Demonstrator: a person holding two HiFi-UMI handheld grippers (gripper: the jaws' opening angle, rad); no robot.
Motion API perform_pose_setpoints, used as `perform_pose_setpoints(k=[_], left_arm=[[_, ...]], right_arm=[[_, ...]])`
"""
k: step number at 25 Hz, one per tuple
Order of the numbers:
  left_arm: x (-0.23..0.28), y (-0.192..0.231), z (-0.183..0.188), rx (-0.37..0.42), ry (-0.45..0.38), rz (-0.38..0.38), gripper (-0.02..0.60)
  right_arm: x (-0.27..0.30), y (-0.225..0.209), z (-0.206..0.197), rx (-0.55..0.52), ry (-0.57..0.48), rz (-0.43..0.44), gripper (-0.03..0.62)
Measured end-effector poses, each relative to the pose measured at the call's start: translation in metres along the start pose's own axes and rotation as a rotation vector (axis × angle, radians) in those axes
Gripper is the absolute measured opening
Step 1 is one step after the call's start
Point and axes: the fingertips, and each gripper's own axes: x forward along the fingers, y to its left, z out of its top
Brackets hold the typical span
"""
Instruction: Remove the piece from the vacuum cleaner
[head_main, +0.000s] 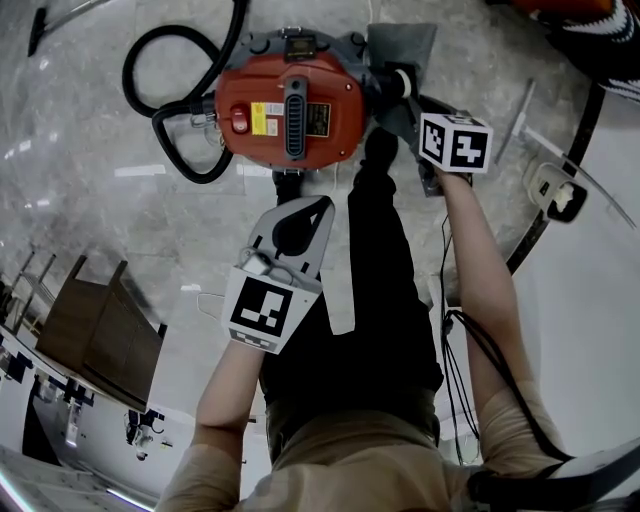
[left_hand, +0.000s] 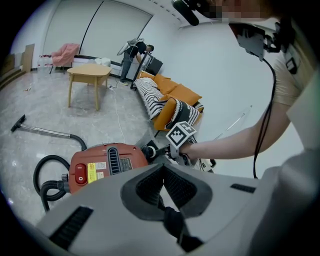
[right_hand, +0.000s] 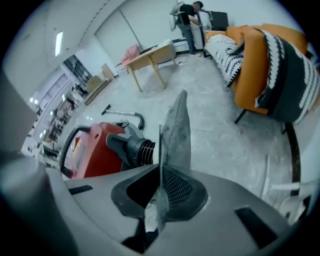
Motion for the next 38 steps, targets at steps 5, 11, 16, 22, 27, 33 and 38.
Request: perform_pose_setpoints(k=[5, 11, 16, 22, 27, 33, 38], left_arm=[[0.001, -0.002, 0.003, 0.004, -0.002, -0.005, 0.003], [0.003, -0.001, 0.003, 0.005, 0.002, -0.004, 0.003], [0.004, -0.003, 0.002, 0.004, 0.007, -0.009, 0.003], [0.007, -0.004, 0.005, -0.001, 0.001, -0.009, 0.003], [0.010, -0.007, 0.002, 0.000, 0.007, -0.015, 0.003], [0.010, -0.006, 0.004, -0.002, 0.000, -0.008, 0.003], [0.012, -0.008, 0.003, 0.002, 0.000, -0.010, 0.003]], right_arm=[[-0.001, 0.002, -0.005, -0.338, 0.010, -0.106, 0.031], [-0.001, 0.003, -0.006, -0.463, -0.013, -0.159, 0.032], [-0.002, -0.008, 0.000, 0.052, -0.050, -0.059, 0.032], [-0.003, -0.011, -0.002, 0.294, -0.065, 0.037, 0.032], [-0.002, -0.014, -0.002, 0.352, -0.061, 0.051, 0.034], [-0.002, -0.015, -0.002, 0.346, -0.067, 0.042, 0.034], [-0.002, -0.016, -0.003, 0.258, -0.064, 0.034, 0.034]])
